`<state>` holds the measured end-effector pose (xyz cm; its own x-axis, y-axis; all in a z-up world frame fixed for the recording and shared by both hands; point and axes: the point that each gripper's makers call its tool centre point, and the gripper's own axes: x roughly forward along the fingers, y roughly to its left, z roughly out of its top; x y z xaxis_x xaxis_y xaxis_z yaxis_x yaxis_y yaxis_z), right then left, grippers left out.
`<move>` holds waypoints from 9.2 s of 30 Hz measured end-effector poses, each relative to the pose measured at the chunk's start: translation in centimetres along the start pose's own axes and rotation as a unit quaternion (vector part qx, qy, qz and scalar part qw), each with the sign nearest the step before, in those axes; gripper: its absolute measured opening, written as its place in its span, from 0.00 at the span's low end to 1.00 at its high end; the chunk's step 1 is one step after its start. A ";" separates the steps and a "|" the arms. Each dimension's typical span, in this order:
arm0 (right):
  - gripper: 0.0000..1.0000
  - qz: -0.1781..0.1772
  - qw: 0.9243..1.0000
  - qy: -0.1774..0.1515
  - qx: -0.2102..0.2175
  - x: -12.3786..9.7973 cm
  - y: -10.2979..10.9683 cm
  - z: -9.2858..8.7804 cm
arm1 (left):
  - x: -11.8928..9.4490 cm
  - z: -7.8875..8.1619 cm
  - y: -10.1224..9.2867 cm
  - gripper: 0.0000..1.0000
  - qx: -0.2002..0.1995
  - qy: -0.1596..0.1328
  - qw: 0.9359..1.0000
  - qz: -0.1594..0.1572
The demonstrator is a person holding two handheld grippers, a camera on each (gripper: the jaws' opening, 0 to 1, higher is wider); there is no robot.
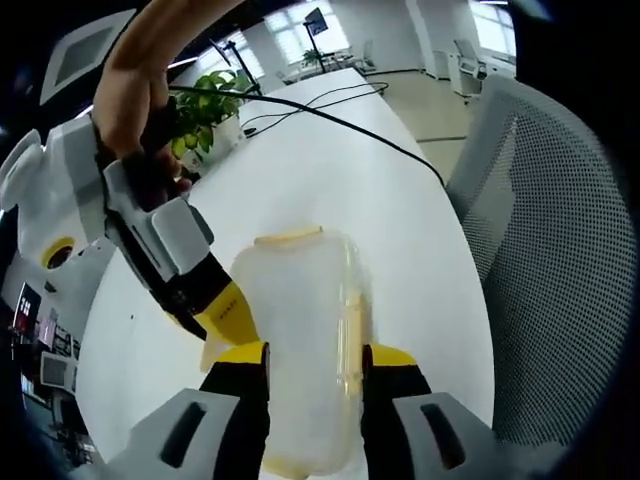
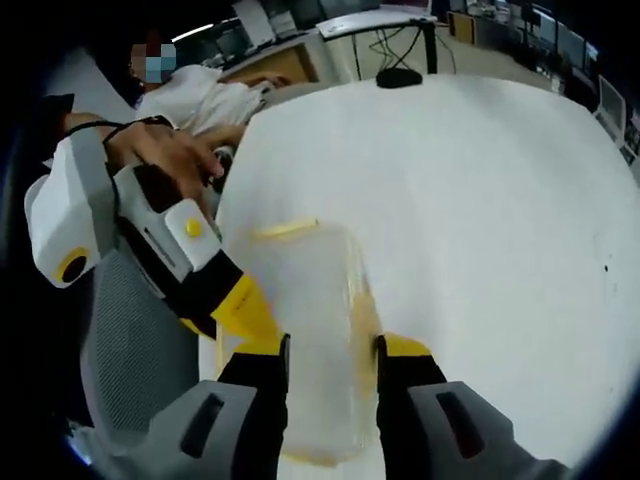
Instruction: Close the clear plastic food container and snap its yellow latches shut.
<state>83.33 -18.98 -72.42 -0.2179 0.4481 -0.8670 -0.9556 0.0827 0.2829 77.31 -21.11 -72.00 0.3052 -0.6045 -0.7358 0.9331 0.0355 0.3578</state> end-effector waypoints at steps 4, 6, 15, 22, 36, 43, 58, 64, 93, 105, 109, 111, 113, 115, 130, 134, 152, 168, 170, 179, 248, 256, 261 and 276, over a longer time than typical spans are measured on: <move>0.30 0.014 1.000 0.007 0.004 0.1 -0.1 0.0 | 0.0 0.0 0.0 0.29 -0.001 0.006 1.000 -0.001; 0.29 0.023 1.000 0.013 0.010 0.2 0.0 0.0 | 0.1 -0.1 0.1 0.28 -0.004 0.005 1.000 -0.002; 0.28 0.030 0.999 0.013 0.013 0.3 0.5 0.0 | -0.1 -0.2 0.1 0.28 -0.003 0.014 1.000 -0.005; 0.30 0.034 0.999 0.000 0.023 0.1 0.3 -0.2 | -0.2 0.1 0.1 0.30 -0.016 0.012 1.000 -0.017; 0.30 0.010 1.000 -0.001 0.013 -0.1 0.3 0.1 | -0.2 0.2 0.0 0.31 0.001 0.017 1.000 -0.016; 0.31 -0.003 1.000 -0.005 0.001 -0.2 0.3 0.1 | -0.3 0.3 0.0 0.31 -0.001 0.019 1.000 -0.013; 0.39 -0.040 0.999 -0.035 -0.010 -1.4 0.0 -0.5 | -1.7 0.6 0.5 0.33 -0.040 0.008 0.999 0.004; 0.41 -0.055 0.997 -0.047 -0.009 -2.2 -0.1 -1.3 | -2.4 0.7 0.4 0.36 -0.064 -0.001 0.998 0.005; 0.53 -0.133 0.984 -0.119 0.005 -5.4 2.4 -4.5 | -4.8 -2.8 2.1 0.56 -0.196 -0.024 0.980 0.041; 0.56 -0.164 0.973 -0.160 0.029 -5.5 3.5 -6.2 | -5.5 -4.2 2.5 0.65 -0.241 -0.039 0.968 0.065; 0.57 -0.179 0.966 -0.183 0.042 -5.6 3.7 -6.6 | -5.7 -4.6 2.4 0.66 -0.249 -0.039 0.965 0.072; 0.57 -0.186 0.961 -0.196 0.052 -5.7 3.7 -6.7 | -5.8 -4.8 2.5 0.67 -0.252 -0.040 0.964 0.076; 0.58 -0.189 0.958 -0.209 0.059 -5.7 3.8 -6.9 | -5.9 -5.0 2.6 0.67 -0.256 -0.041 0.962 0.083; 0.59 -0.192 0.954 -0.221 0.062 -5.6 4.1 -7.0 | -6.0 -5.2 2.7 0.68 -0.261 -0.043 0.961 0.086; 0.57 -0.223 0.936 -0.258 0.084 -4.2 5.1 -8.1 | -5.5 -6.3 1.8 0.63 -0.285 -0.052 0.953 0.090; 0.56 -0.231 0.934 -0.261 0.082 -3.4 5.4 -8.2 | -5.3 -6.4 1.6 0.59 -0.285 -0.058 0.952 0.093; 0.43 -0.273 0.922 -0.263 0.082 -1.5 5.6 -8.3 | -4.0 -7.1 1.0 0.46 -0.280 -0.055 0.953 0.098; 0.43 -0.278 0.917 -0.269 0.096 -1.8 3.7 -6.9 | -3.7 -7.9 2.7 0.41 -0.269 -0.045 0.958 0.089; 0.43 -0.278 0.917 -0.270 0.098 -1.9 3.2 -6.8 | -3.6 -8.1 3.1 0.40 -0.269 -0.043 0.958 0.089; 0.42 -0.280 0.916 -0.269 0.102 -2.6 1.3 -6.5 | -2.9 -8.4 4.9 0.40 -0.268 -0.039 0.959 0.089; 0.52 -0.307 0.900 -0.275 0.143 -4.3 -0.8 -6.1 | -3.2 -8.8 8.4 0.51 -0.303 -0.057 0.946 0.094; 0.58 -0.322 0.887 -0.292 0.154 -5.1 1.0 -6.6 | -5.1 -8.4 6.8 0.60 -0.329 -0.074 0.936 0.103; 0.62 -0.334 0.882 -0.292 0.157 -5.5 2.2 -7.2 | -6.5 -7.9 5.9 0.66 -0.348 -0.090 0.926 0.114; 0.73 -0.362 0.865 -0.301 0.174 -6.4 5.4 -9.7 | -9.8 -7.6 2.2 0.76 -0.367 -0.104 0.913 0.144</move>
<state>77.65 -30.02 -69.31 0.6550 0.5400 -0.5286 -0.6578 0.7517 -0.0471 77.82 -9.06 -68.31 0.5863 -0.6211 -0.5200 0.7190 0.6948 -0.0192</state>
